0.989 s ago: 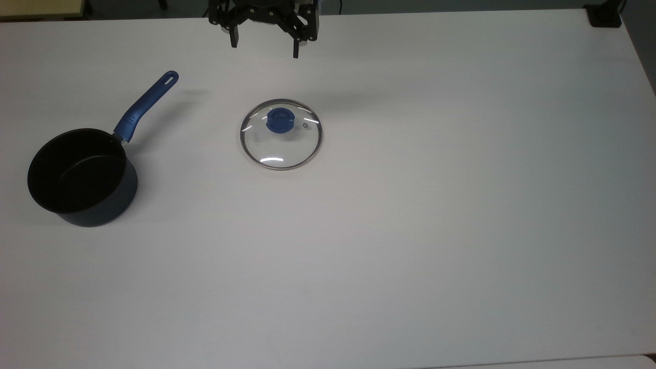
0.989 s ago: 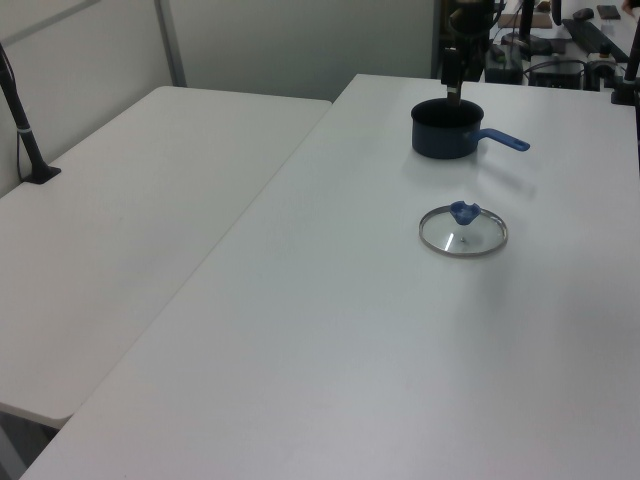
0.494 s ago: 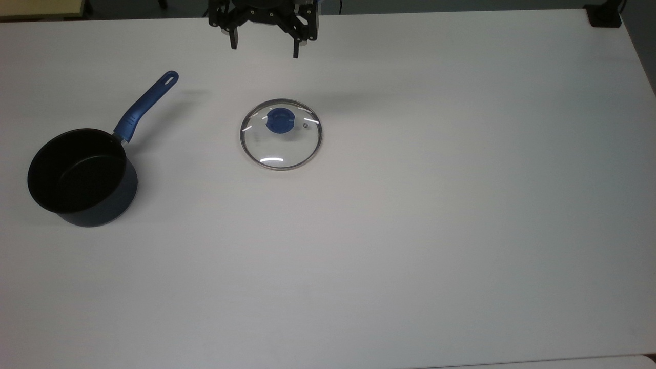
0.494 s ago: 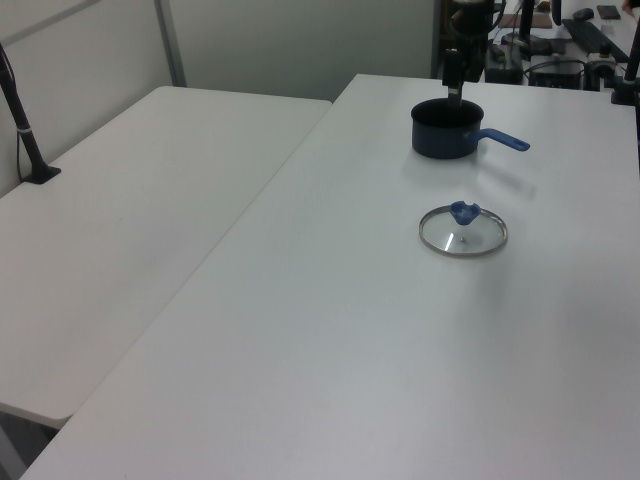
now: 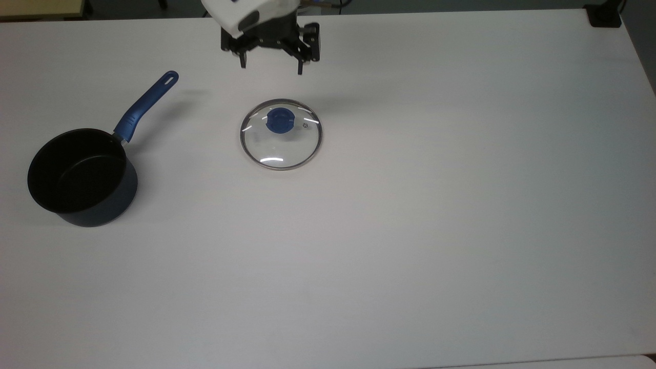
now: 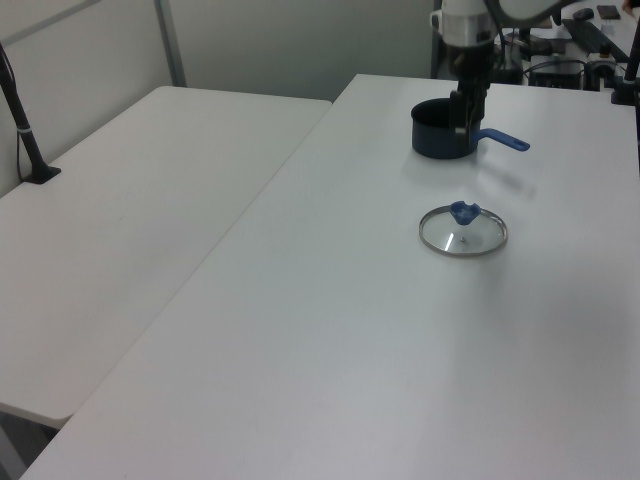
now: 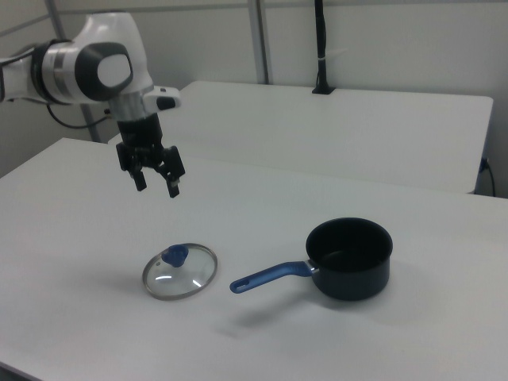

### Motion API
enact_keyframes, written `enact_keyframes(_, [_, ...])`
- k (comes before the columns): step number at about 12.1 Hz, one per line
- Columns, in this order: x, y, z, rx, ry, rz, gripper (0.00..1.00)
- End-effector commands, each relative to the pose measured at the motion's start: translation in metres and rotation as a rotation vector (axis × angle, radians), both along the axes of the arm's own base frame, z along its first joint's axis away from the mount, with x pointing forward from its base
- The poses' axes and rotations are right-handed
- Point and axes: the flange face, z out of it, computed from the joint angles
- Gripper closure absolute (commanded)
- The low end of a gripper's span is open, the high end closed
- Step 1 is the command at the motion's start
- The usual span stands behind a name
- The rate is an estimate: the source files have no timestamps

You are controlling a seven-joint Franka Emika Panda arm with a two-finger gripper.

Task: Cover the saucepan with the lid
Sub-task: 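Lower the open gripper onto the blue knob of the glass lid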

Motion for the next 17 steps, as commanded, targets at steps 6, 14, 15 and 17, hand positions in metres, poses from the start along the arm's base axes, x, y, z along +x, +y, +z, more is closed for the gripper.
enact_keyframes(6, [-0.007, 0.032, -0.108, -0.012, 0.042, 0.167, 0.0])
enact_keyframes(14, [-0.005, -0.014, -0.161, 0.036, -0.022, 0.168, 0.09])
enact_keyframes(15, [-0.005, -0.014, -0.161, 0.046, -0.029, 0.158, 0.09])
enact_keyframes(17, [-0.006, -0.013, -0.155, 0.088, -0.035, 0.124, 0.09])
